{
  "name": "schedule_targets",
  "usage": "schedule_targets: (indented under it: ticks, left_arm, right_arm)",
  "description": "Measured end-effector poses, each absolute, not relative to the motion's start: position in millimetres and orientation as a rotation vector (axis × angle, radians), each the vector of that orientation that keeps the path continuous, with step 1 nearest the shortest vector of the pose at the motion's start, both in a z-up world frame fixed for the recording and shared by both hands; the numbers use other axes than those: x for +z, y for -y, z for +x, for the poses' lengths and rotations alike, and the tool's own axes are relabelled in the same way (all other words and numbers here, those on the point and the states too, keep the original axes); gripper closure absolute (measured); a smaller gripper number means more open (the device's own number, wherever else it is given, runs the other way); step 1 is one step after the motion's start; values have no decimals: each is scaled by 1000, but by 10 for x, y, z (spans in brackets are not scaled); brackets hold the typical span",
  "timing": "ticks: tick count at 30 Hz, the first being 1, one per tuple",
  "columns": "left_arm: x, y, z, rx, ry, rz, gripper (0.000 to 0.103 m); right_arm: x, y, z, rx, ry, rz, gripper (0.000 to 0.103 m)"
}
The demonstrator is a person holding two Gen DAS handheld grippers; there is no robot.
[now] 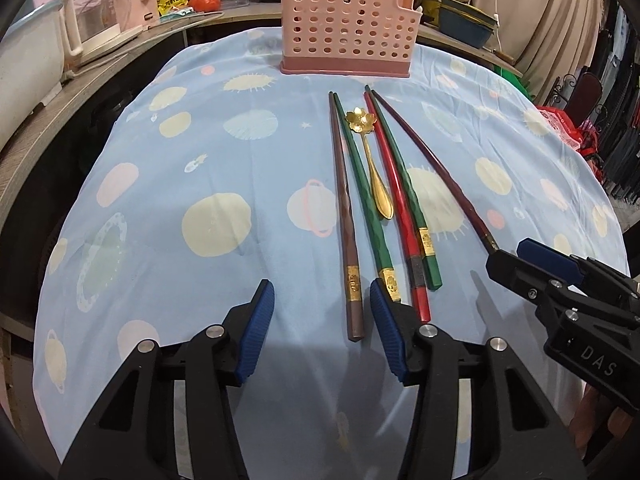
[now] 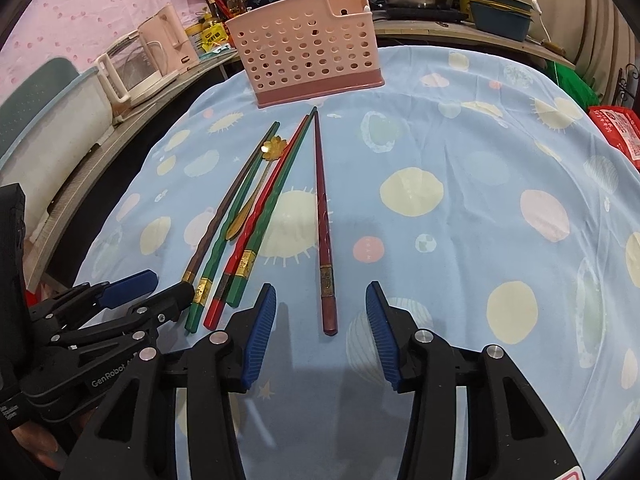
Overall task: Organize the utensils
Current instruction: 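Grasp a dark-red chopstick with the right tool while the left tool grasps a dark-brown chopstick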
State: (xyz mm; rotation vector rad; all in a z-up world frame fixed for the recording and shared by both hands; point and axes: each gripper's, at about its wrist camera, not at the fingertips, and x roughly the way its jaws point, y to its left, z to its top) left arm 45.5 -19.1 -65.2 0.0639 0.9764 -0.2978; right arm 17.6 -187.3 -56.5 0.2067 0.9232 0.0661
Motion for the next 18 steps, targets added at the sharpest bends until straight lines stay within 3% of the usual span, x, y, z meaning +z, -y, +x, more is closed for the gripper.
schedule_targets:
  ticks: [7, 18]
  left_arm:
    - [-654, 197, 466, -301, -970, 65, 71]
    - [-646, 214, 460, -346, -974, 42, 93]
  right_arm:
    - [-613, 1870, 237, 62, -930, 196, 70]
    - [-641, 1822, 280, 64, -932, 156, 96]
